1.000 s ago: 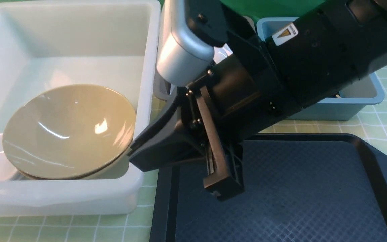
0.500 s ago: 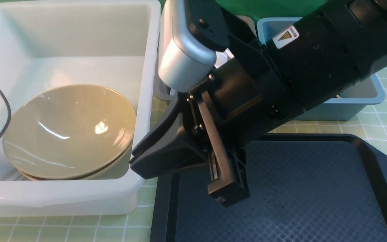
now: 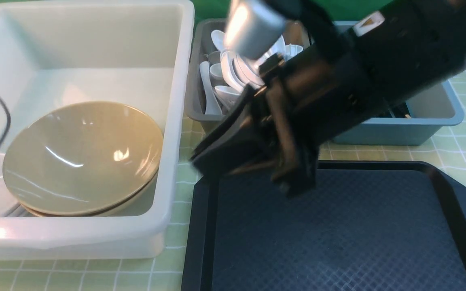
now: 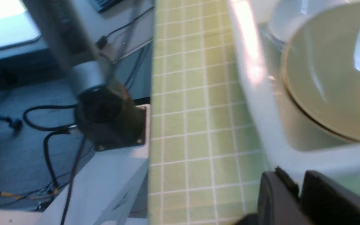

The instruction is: On green table put chopsticks spoon bowls plates into blue grey white boxes.

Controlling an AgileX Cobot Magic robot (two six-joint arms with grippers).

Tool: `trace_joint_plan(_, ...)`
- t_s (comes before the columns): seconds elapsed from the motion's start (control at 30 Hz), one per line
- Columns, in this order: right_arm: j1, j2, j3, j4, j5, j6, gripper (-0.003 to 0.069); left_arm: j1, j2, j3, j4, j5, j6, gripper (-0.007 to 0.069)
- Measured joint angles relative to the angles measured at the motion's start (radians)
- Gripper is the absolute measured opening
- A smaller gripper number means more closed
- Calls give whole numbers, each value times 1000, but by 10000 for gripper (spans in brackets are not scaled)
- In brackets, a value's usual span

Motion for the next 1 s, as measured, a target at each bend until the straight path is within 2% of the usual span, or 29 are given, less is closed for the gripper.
trace_joint_plan(0.07, -40, -16, 1, -32, 5, 61, 127, -25, -35, -47, -148, 0, 82, 663)
trace_joint_plan(0.13, -77, -48, 12, -97, 3, 139, 128, -86, -76, -79, -362, 0, 231, 662)
trace_joint_plan(0.17, -86, -61, 20, -123, 0, 178, 128, -109, -91, -84, -417, 0, 290, 660)
trace_joint_plan(0.2, -97, -81, 34, -199, -2, 246, 128, -169, -110, -87, -523, 0, 365, 651)
trace_joint_plan(0.23, -98, -85, 40, -212, -2, 269, 128, -178, -115, -88, -535, 0, 376, 645)
trace_joint_plan(0.27, -104, -123, 64, -337, -6, 366, 128, -257, -136, -88, -595, 3, 439, 622)
trace_joint_plan(0.3, -105, -143, 82, -393, -8, 428, 129, -307, -149, -85, -604, 6, 458, 600)
trace_joint_plan(0.37, -105, -205, 125, -502, -20, 531, 131, -390, -181, -66, -582, 8, 461, 544)
trace_joint_plan(0.4, -105, -212, 131, -525, -22, 540, 131, -399, -185, -62, -578, 8, 461, 544)
trace_joint_plan(0.5, -105, -377, 263, -684, -131, 670, 134, -557, -286, 45, -487, 10, 423, 403)
trace_joint_plan(0.53, -105, -399, 282, -697, -154, 678, 134, -566, -301, 52, -485, 10, 423, 395)
trace_joint_plan(0.6, -105, -533, 422, -769, -320, 717, 137, -661, -402, 160, -463, 12, 375, 285)
trace_joint_plan(0.63, -105, -555, 434, -774, -349, 719, 138, -668, -402, 169, -463, 12, 371, 277)
trace_joint_plan(0.73, -105, -729, 661, -835, -554, 743, 141, -788, -573, 370, -463, -21, 303, 125)
trace_joint_plan(0.77, -105, -773, 707, -835, -577, 750, 141, -811, -608, 415, -464, -41, 287, 91)
trace_joint_plan(0.8, -105, -782, 718, -835, -585, 750, 141, -817, -617, 426, -466, -46, 287, 91)
trace_joint_plan(0.83, -105, -846, 792, -840, -606, 771, 143, -857, -681, 505, -477, -92, 257, 43)
trace_joint_plan(1.0, -105, -1071, 1009, -843, -733, 823, 143, -964, -904, 761, -589, -274, 156, -1)
